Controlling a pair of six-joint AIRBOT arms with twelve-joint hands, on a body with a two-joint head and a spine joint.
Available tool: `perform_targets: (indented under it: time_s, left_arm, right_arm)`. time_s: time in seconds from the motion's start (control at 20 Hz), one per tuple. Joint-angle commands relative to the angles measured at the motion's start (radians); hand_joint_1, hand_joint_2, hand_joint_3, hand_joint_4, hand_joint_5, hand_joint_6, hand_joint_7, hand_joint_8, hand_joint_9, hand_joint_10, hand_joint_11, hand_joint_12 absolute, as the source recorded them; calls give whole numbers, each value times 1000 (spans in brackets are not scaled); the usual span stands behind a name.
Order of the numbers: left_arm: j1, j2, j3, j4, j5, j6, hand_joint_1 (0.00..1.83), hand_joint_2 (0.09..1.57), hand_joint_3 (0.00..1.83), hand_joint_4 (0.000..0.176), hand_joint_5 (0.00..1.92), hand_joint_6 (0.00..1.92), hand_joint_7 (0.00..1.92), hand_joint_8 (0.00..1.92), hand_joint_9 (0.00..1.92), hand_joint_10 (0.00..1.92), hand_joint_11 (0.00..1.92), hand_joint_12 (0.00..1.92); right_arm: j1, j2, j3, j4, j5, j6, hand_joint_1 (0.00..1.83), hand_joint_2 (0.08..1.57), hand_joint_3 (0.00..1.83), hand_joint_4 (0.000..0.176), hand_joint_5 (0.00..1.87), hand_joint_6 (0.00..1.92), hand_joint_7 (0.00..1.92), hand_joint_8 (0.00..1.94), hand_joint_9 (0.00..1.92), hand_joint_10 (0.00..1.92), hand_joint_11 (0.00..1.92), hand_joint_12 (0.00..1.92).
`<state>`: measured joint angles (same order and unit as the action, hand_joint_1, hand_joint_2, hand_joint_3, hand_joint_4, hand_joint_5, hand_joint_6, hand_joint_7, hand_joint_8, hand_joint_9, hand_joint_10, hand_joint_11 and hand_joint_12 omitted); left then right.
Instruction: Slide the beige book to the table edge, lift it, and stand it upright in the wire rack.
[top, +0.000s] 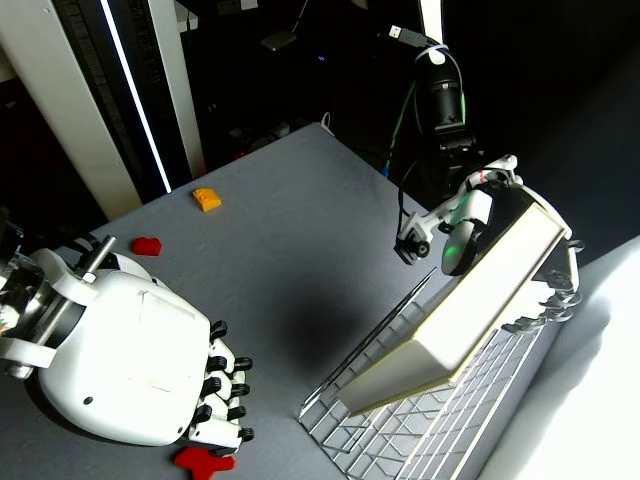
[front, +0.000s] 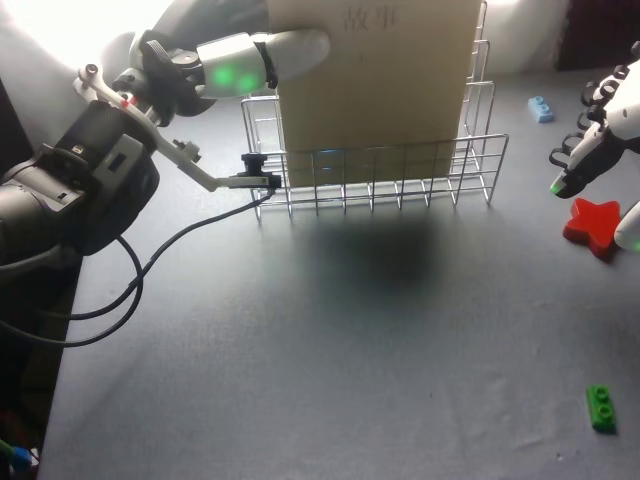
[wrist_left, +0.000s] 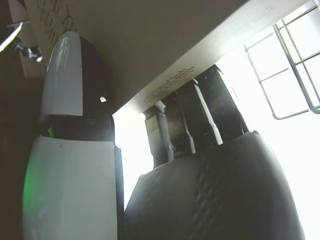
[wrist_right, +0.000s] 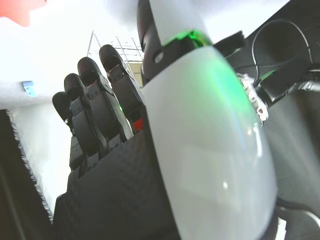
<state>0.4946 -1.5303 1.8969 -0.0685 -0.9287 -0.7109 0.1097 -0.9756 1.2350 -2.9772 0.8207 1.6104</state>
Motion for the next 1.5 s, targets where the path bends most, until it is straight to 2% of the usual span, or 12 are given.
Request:
perform_targets:
  time_s: [0.0, 0.45, 0.65, 1.0, 1.05, 1.15, 1.2, 1.25, 1.3, 1.35, 1.4, 1.45]
  left_arm:
    - [-2, 4, 8, -36, -131, -22, 1468, 1238, 0, 0, 709, 1315, 498, 1424, 630, 1429, 713, 1605]
    - [17, -15, 20, -37, -132, -36, 1472, 1229, 0, 0, 719, 1310, 526, 1401, 693, 1349, 676, 1637]
    - [21, -15, 16, -37, -132, -39, 1471, 1233, 0, 0, 702, 1315, 497, 1431, 661, 1397, 722, 1589]
    - [21, -15, 15, -38, -131, -44, 1476, 1210, 0, 0, 755, 1238, 547, 1465, 735, 1330, 763, 1600]
    - [21, -15, 15, -38, -131, -45, 1479, 1203, 0, 0, 734, 1257, 611, 1423, 767, 1285, 726, 1647]
    - [21, -14, 12, -38, -131, -46, 1481, 1195, 0, 0, 697, 1307, 701, 1327, 780, 1260, 713, 1660]
    - [23, -11, 10, -38, -131, -46, 1238, 1215, 0, 0, 781, 1340, 757, 1255, 693, 831, 538, 1238]
    - [25, -10, 9, -38, -131, -46, 1201, 1197, 0, 0, 835, 1302, 795, 1192, 776, 537, 555, 1050]
    - [26, -8, 9, -38, -131, -46, 1196, 1189, 0, 0, 852, 1284, 809, 1168, 843, 361, 571, 983]
    - [27, -7, 9, -38, -131, -46, 1144, 1182, 0, 0, 840, 1207, 746, 571, 835, 266, 521, 971]
    - [28, -6, 10, -38, -131, -46, 1169, 1110, 0, 0, 717, 581, 781, 277, 820, 190, 456, 976]
    - [28, -4, 9, -38, -131, -46, 1140, 1096, 0, 0, 741, 268, 796, 116, 792, 126, 402, 1003]
  right_arm:
    - [15, 8, 3, -35, -60, -3, 249, 1200, 2, 0, 321, 3, 352, 3, 343, 4, 0, 854]
    - [15, 8, 3, -35, -59, -3, 260, 1190, 0, 0, 334, 6, 373, 5, 366, 6, 0, 921]
    - [17, 9, 3, -35, -59, -3, 222, 1206, 3, 0, 314, 0, 335, 0, 328, 1, 0, 850]
    - [17, 11, 3, -35, -59, -3, 282, 1191, 0, 0, 301, 0, 332, 0, 332, 2, 0, 866]
    - [17, 11, 3, -35, -59, -3, 284, 1185, 0, 0, 314, 4, 338, 2, 338, 4, 0, 886]
    - [17, 11, 3, -35, -59, -3, 248, 1197, 2, 0, 292, 1, 305, 0, 308, 1, 0, 826]
    - [17, 11, 3, -35, -59, -3, 236, 1202, 3, 0, 298, 3, 315, 4, 308, 1, 0, 831]
    - [17, 11, 3, -35, -59, -4, 250, 1200, 1, 0, 309, 5, 331, 6, 323, 5, 0, 852]
    - [17, 11, 3, -35, -59, -4, 253, 1199, 1, 0, 312, 5, 334, 6, 326, 5, 0, 856]
    - [17, 11, 3, -35, -59, -4, 235, 1202, 2, 0, 307, 2, 330, 4, 323, 4, 0, 862]
    - [17, 11, 3, -35, -59, -4, 231, 1206, 2, 0, 304, 1, 326, 1, 319, 1, 0, 848]
    - [18, 12, 3, -35, -59, -4, 257, 1203, 0, 0, 303, 0, 321, 0, 316, 0, 0, 839]
